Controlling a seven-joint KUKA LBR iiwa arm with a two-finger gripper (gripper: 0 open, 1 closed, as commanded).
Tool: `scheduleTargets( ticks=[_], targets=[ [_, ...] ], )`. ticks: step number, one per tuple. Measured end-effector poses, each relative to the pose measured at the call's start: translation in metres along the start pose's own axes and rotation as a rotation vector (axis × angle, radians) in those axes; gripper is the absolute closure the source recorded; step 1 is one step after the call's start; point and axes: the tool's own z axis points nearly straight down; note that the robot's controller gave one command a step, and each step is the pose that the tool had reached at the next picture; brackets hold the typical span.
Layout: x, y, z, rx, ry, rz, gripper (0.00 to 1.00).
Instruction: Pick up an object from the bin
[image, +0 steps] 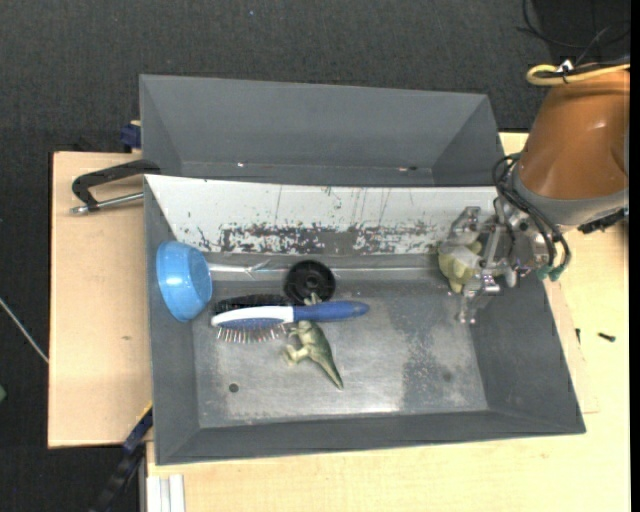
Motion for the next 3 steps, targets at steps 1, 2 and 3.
scheduleTargets(
  ticks=[1, 2, 3],
  targets=[
    [-0.023, -0.012, 0.089, -0.002, 0.008, 0.125, 0.0],
    [-0.025, 0.031, 0.051, -0.002, -0.007, 0.126, 0.0],
    [-0.027, 0.092, 0.047, -0.004, -0.004, 0.217, 0.0]
  ],
)
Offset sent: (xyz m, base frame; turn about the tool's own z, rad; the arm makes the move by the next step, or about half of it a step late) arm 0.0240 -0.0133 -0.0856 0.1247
